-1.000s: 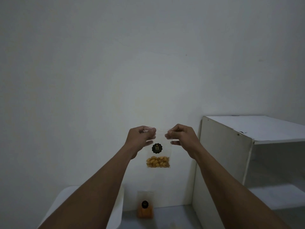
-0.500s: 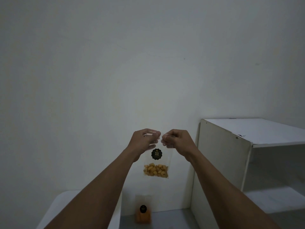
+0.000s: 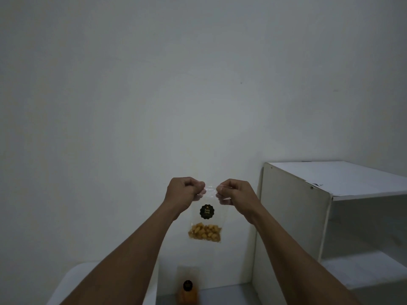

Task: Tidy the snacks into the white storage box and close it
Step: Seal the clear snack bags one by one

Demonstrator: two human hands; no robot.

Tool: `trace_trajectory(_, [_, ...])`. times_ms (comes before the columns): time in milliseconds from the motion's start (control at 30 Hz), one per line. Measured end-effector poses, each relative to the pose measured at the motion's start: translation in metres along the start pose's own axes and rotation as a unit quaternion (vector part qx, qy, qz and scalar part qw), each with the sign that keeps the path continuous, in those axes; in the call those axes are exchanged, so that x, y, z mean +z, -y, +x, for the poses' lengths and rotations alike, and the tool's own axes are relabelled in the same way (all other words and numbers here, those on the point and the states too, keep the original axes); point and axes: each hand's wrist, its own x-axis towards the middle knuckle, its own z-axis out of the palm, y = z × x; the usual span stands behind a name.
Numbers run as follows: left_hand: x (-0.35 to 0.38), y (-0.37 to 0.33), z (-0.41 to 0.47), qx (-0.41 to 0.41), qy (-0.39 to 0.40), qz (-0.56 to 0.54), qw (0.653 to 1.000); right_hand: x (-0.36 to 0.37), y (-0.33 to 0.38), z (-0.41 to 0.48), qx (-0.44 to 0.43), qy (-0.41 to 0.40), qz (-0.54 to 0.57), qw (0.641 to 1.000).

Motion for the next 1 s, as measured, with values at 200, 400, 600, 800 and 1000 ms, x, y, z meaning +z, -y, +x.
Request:
trace_trajectory(200, [0.004, -0.001, 0.002, -0.003, 0.003, -0.001, 1.000, 0.001, 0.001, 0.001, 0.005, 0.012, -0.020, 1.000])
trace_trajectory(400, [0.001, 0.002, 0.001, 0.003, -0.001, 0.026, 1.000, 0.006, -0.004, 0.000, -0.019, -0.026, -0.037, 0.999])
trace_trajectory(600, [-0.006, 0.001, -0.001, -0.034, 0.013, -0.007, 0.999, -0.002, -0.007, -0.001, -0.009, -0.030, 0.015, 0.999])
trace_trajectory(800, [-0.001, 0.001, 0.000, -0.057, 0.021, -0.021, 0.998, -0.011, -0.002, -0.007, -0.015, -0.004, -0.020, 1.000])
trace_trajectory(1000, [0.015, 0.010, 0.003, -0.074, -0.032, 0.041, 0.996, -0.009, -0.005, -0.006, -0.025, -0.050, -0.089, 0.994])
